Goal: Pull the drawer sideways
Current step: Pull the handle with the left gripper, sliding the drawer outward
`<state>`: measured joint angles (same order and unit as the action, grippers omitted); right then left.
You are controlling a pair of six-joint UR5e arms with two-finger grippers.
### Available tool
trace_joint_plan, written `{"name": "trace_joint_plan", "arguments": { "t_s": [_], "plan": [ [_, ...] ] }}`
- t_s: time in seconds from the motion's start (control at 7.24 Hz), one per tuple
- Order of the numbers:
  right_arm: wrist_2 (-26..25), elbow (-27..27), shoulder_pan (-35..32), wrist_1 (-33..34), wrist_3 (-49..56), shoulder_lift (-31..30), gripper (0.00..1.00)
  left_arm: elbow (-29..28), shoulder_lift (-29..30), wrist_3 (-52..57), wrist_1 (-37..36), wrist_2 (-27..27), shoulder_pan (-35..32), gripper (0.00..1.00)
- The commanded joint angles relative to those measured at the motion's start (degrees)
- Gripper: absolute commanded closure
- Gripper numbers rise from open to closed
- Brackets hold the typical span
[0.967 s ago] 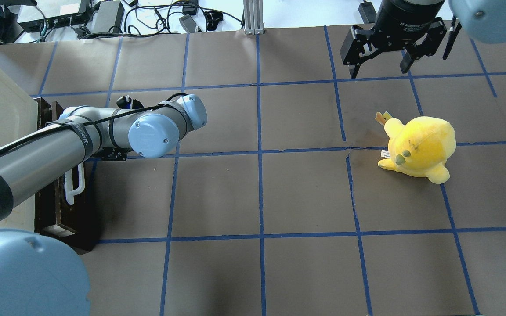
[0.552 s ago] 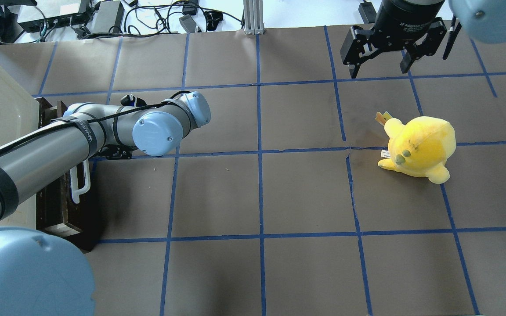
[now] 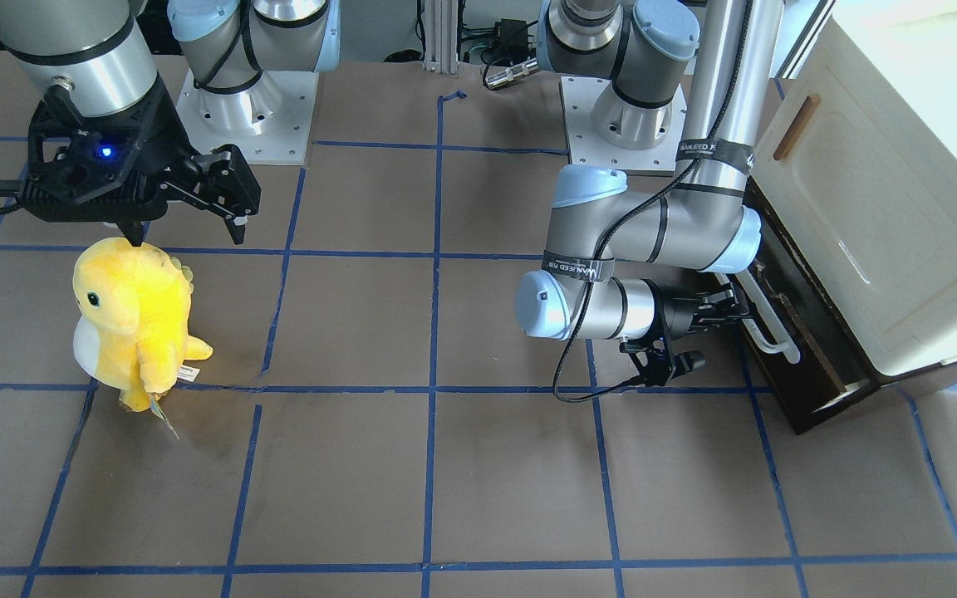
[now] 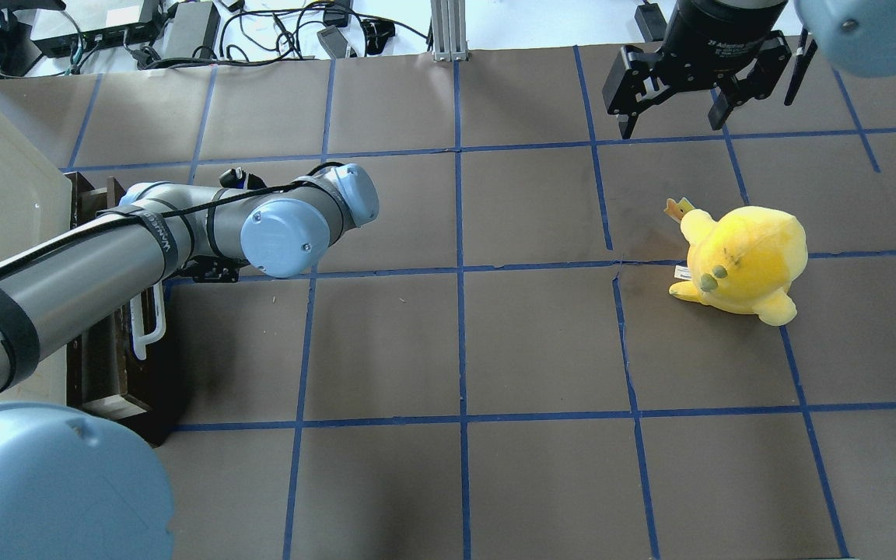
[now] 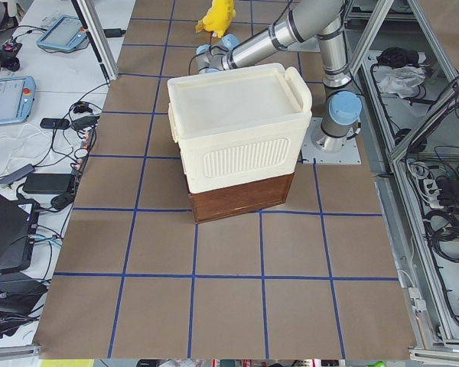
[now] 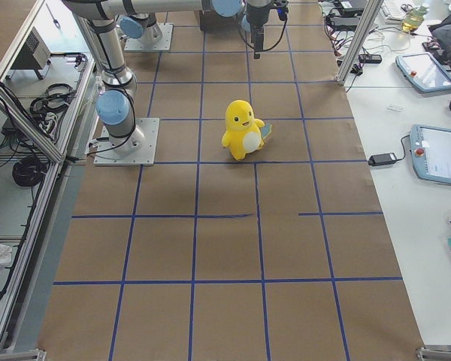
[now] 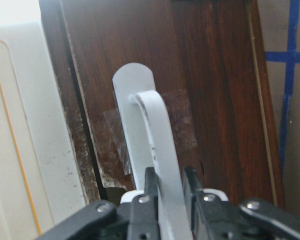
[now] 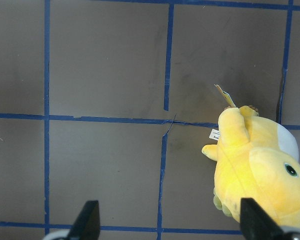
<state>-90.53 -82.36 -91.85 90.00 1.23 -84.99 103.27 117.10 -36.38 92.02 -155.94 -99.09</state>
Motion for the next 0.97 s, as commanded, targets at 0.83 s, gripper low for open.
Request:
{"name": "trace_joint_plan", "arguments": {
  "t_s": [0.83],
  "plan": [
    [0.00,0.00,0.00,0.00,0.09,0.00,0.00,-0.44,0.76,0.44,1.32,0.02,-0.49,0.42]
  ]
}}
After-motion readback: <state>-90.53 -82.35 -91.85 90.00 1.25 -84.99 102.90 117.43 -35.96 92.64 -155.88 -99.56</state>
